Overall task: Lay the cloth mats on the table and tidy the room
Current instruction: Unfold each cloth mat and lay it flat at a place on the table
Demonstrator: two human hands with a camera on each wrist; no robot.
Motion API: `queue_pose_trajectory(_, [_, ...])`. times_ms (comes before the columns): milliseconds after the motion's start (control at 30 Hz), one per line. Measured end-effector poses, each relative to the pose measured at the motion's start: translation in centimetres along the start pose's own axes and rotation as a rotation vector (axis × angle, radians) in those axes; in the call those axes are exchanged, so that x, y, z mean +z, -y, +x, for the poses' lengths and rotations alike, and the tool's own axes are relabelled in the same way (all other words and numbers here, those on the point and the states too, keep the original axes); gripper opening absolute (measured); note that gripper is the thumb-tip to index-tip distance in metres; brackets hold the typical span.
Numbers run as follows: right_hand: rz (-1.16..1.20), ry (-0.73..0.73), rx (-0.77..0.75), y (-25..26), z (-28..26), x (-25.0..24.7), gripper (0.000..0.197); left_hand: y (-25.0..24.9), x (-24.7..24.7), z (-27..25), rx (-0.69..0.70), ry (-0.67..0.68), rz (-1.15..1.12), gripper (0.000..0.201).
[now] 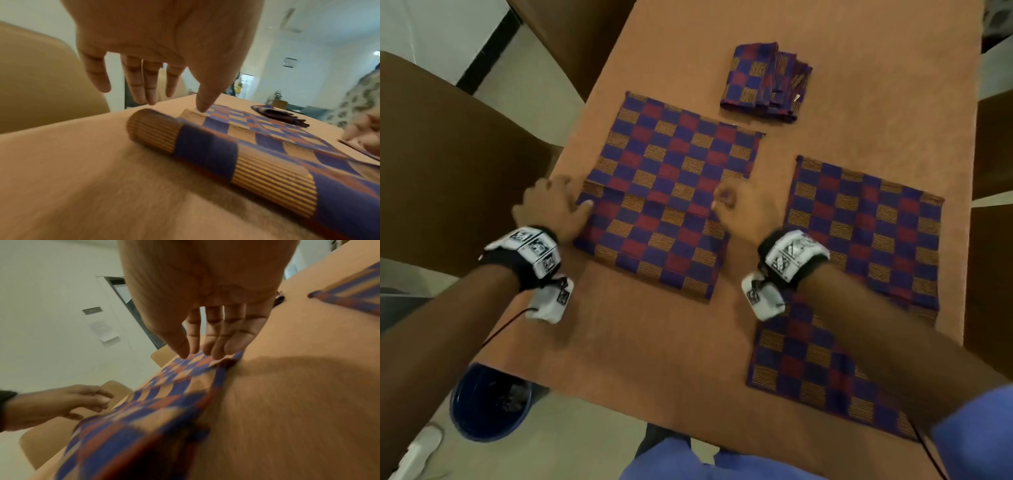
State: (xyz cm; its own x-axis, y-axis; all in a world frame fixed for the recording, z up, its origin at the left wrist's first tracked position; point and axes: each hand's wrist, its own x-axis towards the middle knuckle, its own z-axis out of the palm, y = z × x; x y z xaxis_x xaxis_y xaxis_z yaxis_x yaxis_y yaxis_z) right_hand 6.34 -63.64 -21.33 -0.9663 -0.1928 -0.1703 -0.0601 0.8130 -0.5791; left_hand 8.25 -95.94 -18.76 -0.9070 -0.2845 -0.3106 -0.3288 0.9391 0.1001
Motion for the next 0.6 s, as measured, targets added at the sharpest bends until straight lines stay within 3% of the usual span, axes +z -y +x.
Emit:
queue_pose_trajectory(133, [0.104,0.032,0.121,-0.3,-6.6,3.7,0.033,3.8,1.5,-1.6,-0.099,0.077,-0.317,0.072])
queue_pose_trajectory(333, [0.470,0.122,0.226,0.7,-11.4,5.9,0.040,4.6,1.1,-2.5,-0.053,0.176,-0.494,0.030])
queue_pose_trajectory(467, [0.587,0.102,0.129,1.8,-12.2,5.1,0.044,3.7,-0.6,-2.9,-0.025,0.195,-0.593,0.008])
queue_pose_trajectory(600, [0.658,0.034,0.000,2.7,-12.7,5.4,0.038,3.1,-2.3,-3.2,0.024,0.148,-0.664,0.025])
